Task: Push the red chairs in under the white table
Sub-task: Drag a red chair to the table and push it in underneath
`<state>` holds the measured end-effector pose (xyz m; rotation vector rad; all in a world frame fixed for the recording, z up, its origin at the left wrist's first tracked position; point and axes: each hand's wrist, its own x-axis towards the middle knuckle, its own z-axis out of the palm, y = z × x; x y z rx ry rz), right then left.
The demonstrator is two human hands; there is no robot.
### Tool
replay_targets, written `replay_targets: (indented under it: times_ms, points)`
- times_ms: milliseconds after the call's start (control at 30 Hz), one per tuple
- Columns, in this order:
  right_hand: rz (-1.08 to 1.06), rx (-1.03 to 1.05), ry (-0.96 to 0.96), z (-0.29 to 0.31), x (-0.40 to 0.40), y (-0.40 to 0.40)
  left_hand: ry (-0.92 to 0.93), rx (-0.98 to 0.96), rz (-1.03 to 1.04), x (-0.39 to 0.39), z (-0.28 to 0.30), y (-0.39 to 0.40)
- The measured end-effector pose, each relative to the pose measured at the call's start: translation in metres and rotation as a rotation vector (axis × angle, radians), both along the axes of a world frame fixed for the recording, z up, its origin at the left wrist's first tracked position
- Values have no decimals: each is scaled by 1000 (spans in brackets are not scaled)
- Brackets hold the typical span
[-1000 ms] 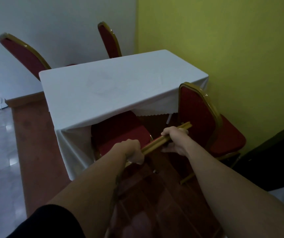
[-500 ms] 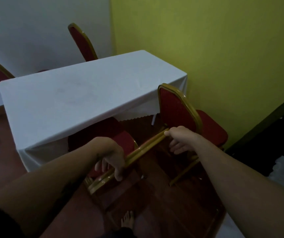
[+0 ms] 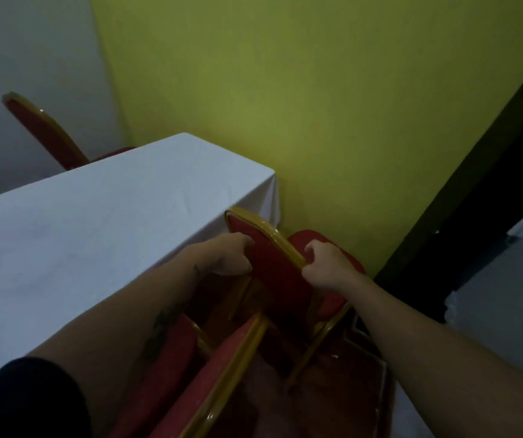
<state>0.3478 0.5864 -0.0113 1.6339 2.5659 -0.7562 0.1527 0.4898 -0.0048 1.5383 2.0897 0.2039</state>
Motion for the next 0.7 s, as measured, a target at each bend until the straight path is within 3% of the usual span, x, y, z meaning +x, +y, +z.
replay_targets:
  times_ms: [133, 367, 700]
  points:
    - [4, -104, -74, -12, 3, 22, 98, 87, -77, -2, -16, 54]
    - [92, -288, -97, -46, -4, 57, 605, -25, -210, -3, -40, 112]
    - [273, -445, 14, -89, -17, 102, 802, -103, -232, 1, -50, 157]
